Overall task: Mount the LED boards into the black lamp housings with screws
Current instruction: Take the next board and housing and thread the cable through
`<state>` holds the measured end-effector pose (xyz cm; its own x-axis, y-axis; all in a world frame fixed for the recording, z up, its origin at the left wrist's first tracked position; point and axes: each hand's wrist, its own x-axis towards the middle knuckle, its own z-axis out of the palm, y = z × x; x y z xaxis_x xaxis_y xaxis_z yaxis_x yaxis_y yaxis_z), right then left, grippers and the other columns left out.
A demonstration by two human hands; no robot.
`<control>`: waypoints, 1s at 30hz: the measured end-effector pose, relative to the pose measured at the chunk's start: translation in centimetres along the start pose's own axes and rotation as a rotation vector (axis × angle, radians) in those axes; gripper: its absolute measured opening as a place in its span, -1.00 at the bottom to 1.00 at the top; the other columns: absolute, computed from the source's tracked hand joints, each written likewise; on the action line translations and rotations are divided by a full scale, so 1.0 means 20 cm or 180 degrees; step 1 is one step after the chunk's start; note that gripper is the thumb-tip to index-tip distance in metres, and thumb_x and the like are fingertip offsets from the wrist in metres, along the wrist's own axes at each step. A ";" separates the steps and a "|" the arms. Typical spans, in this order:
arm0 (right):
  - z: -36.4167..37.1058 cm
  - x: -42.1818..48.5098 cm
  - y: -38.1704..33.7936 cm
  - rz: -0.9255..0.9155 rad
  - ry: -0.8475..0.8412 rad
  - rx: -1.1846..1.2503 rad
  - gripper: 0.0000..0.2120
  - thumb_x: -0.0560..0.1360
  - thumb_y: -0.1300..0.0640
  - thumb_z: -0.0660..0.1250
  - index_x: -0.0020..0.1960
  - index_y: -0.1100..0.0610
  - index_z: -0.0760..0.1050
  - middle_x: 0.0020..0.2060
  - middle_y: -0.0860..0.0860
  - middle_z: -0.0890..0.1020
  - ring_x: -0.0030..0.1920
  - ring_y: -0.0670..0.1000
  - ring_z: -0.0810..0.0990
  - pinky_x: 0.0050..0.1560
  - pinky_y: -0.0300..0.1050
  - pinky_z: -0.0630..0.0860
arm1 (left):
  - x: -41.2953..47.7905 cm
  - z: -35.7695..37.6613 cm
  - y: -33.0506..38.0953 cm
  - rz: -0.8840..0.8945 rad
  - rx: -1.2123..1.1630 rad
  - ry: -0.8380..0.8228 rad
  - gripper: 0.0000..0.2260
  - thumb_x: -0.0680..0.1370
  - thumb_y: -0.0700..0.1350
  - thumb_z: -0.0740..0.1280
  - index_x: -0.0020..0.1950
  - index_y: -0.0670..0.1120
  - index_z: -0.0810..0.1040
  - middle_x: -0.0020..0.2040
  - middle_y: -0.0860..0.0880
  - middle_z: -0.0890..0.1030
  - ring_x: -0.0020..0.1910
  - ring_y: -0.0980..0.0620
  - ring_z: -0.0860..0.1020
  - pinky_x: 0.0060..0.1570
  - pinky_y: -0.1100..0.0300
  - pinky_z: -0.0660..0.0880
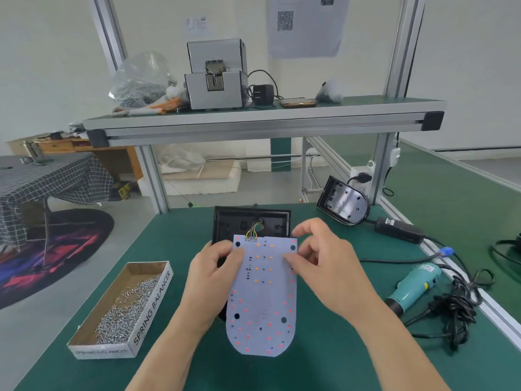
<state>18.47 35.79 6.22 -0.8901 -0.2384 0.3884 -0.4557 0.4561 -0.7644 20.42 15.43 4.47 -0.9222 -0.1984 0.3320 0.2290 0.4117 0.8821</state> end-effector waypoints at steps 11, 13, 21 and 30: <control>0.06 -0.04 0.00 0.0050 0.0703 0.0935 -0.79 0.55 0.29 0.36 -0.02 -0.02 0.52 -0.27 0.00 0.65 -0.29 0.11 0.54 -0.24 -0.01 0.53 | -0.10 0.08 -0.06 -0.0167 -0.0313 0.0113 -0.47 0.48 0.47 0.04 0.41 0.36 0.15 -0.18 0.26 0.53 -0.13 0.50 0.46 -0.14 0.53 0.38; 0.06 -0.04 0.00 -0.0092 0.0660 0.0686 -0.80 0.54 0.28 0.38 0.00 -0.03 0.52 -0.28 -0.05 0.63 -0.29 0.00 0.54 -0.20 -0.14 0.50 | -0.11 0.08 -0.06 -0.0140 -0.0369 0.0128 -0.49 0.54 0.38 0.14 0.44 0.21 0.29 -0.03 0.33 0.61 -0.01 0.49 0.51 -0.15 0.55 0.40; 0.09 -0.11 0.01 -0.0194 0.1027 -0.0280 -0.54 0.46 0.11 0.48 0.27 -0.15 0.43 0.12 -0.19 0.34 -0.06 -0.17 0.47 -0.11 -0.36 0.41 | -0.15 0.07 -0.07 -0.0218 -0.0315 0.0448 -0.91 0.59 0.16 0.33 0.06 0.23 0.55 -0.09 0.19 0.67 -0.14 0.17 0.61 -0.24 0.36 0.50; 0.13 -0.08 0.13 0.0146 -0.0775 0.2151 -0.62 0.51 0.40 0.30 0.20 0.03 0.61 0.08 0.00 0.70 -0.03 -0.05 0.63 -0.04 -0.18 0.56 | -0.19 0.05 -0.02 -0.1032 -0.1915 -0.0388 -0.74 0.51 0.16 0.45 0.11 0.06 0.60 0.14 -0.09 0.69 0.09 -0.09 0.68 0.03 -0.06 0.61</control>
<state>18.84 35.12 2.29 -0.8461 -0.4520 0.2826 -0.2450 -0.1412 -0.9592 23.54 16.96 2.57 -0.9936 -0.1121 0.0116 0.0365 -0.2232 0.9741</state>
